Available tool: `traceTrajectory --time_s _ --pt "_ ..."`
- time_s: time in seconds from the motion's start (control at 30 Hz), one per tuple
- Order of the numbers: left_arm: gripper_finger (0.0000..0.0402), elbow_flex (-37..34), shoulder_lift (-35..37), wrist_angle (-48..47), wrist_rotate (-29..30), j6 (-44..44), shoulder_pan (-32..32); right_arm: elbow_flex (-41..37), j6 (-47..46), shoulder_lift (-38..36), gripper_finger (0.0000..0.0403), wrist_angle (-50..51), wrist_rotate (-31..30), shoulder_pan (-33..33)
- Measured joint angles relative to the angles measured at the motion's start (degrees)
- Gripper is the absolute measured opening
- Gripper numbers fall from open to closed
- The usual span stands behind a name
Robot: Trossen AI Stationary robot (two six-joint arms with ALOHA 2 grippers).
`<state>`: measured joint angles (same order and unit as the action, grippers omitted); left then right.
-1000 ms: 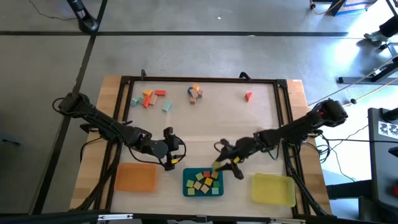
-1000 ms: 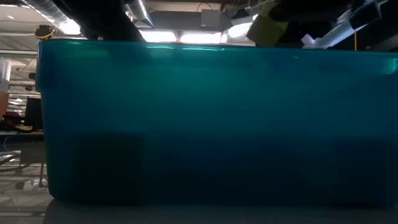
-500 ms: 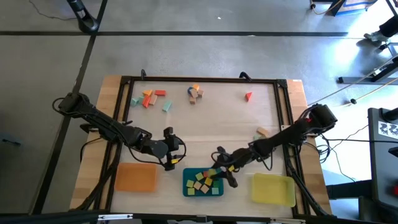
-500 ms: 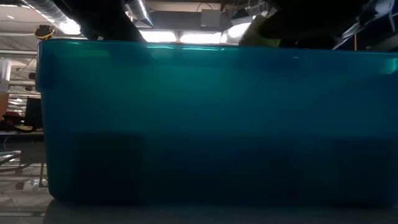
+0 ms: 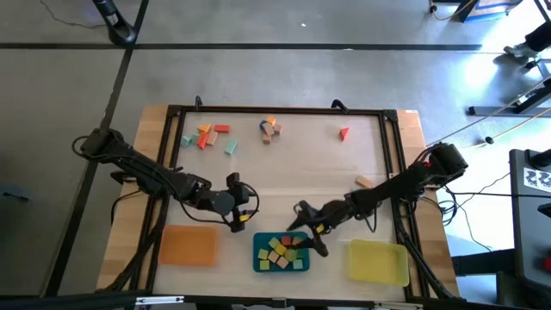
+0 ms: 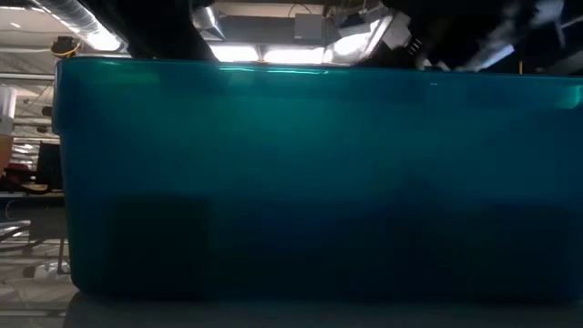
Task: Sort blocks by size
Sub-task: Put the brown cube block into the blue bin
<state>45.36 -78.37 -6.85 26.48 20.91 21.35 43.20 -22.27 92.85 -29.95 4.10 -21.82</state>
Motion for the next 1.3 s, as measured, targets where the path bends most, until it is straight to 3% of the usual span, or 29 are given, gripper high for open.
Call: traceTrajectory --time_s 0.2,0.6,1.0,1.13,1.3 --pt "0.0237 0.00 0.00 0.83 0.02 1.62 -4.46 0.04 1.94 -3.12 0.0303 1.72 -4.41 5.01" --pt "0.0237 0.00 -1.31 4.57 1.06 4.76 -19.81 0.04 1.65 -2.57 0.0287 12.82 -24.18 9.13" --pt "0.0237 0.02 -14.75 16.17 0.60 6.31 -35.33 0.04 1.53 -2.55 0.0286 16.77 -28.13 9.11" --pt "0.0237 0.35 -19.55 21.96 -2.10 5.86 -38.52 0.04 1.53 -2.55 0.0286 16.58 -28.11 9.11" --pt "0.0237 3.43 -25.02 22.55 -2.71 4.84 -41.32 0.04 1.53 -2.55 0.0286 16.55 -28.11 9.11"
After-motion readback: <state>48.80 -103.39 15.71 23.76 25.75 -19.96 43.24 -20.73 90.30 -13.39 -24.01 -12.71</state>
